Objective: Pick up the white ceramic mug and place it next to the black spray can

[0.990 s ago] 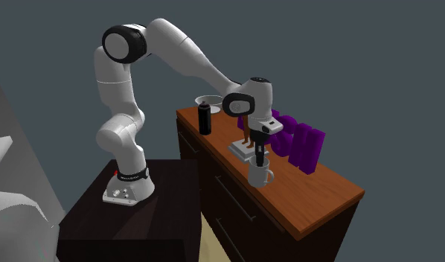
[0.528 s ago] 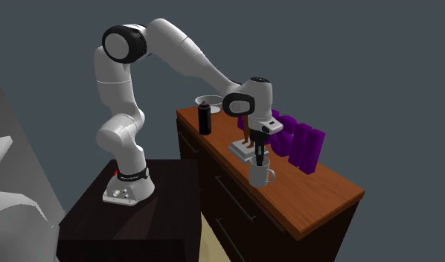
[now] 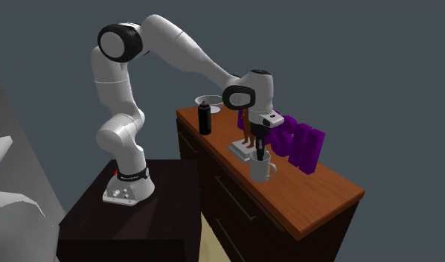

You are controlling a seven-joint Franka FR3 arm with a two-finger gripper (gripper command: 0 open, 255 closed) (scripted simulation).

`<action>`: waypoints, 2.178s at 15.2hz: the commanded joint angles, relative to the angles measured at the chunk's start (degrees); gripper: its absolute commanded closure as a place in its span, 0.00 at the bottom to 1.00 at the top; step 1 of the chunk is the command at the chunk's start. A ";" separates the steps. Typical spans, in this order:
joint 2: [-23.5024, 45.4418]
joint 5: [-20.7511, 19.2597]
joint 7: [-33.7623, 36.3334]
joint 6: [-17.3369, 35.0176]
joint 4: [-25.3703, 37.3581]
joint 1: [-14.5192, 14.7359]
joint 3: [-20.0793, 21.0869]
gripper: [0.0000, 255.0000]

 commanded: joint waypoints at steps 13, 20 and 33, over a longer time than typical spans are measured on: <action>-4.66 0.27 -0.44 -10.59 5.91 0.05 0.05 1.00; -6.10 0.37 -0.63 -15.89 9.77 0.07 0.07 1.00; -7.19 0.51 -0.96 -25.80 18.59 0.11 0.11 1.00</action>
